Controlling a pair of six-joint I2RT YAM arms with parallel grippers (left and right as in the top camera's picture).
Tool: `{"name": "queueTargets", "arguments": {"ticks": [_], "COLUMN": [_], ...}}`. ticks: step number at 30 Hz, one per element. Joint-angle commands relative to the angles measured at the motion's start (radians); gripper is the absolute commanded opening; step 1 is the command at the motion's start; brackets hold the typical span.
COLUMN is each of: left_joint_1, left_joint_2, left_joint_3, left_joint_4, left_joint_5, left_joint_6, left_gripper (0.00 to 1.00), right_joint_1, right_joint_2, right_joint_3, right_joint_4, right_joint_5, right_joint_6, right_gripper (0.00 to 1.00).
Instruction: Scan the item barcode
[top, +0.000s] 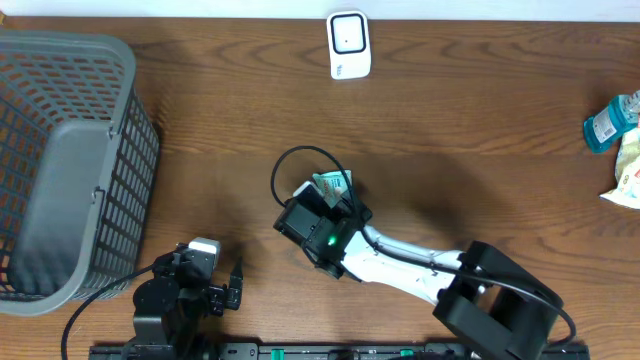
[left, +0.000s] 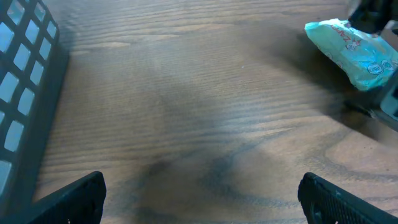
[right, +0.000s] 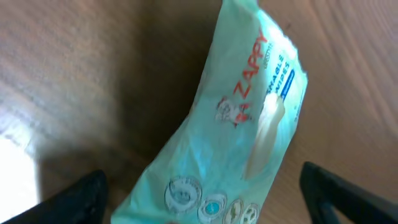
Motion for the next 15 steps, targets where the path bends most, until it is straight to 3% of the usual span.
{"name": "queueTargets", "arguments": {"ticks": [1, 7, 9, 14, 15], "left_joint_1": [-0.003, -0.003, -0.003, -0.003, -0.003], "left_joint_2": [-0.006, -0.006, -0.006, -0.006, -0.006], "left_joint_3": [0.002, 0.002, 0.002, 0.002, 0.002], "left_joint_4": [-0.001, -0.001, -0.001, -0.001, -0.001], "left_joint_5": [0.012, 0.012, 0.012, 0.012, 0.012], "left_joint_6": [-0.009, -0.009, -0.009, -0.009, -0.009], "left_gripper": [0.99, 0.99, 0.98, 0.99, 0.99], "right_joint_1": [0.005, 0.005, 0.005, 0.002, 0.000], "right_joint_2": [0.029, 0.036, 0.041, 0.053, 0.053], "right_joint_3": [-0.005, -0.005, -0.006, -0.005, -0.005], "right_joint_4": [0.018, 0.024, 0.024, 0.036, 0.040], "right_joint_5": [0.070, 0.084, 0.084, 0.083, 0.083], "right_joint_6": [-0.034, -0.032, -0.032, -0.031, -0.021], "right_gripper": [0.86, 0.62, 0.38, 0.27, 0.19]}}
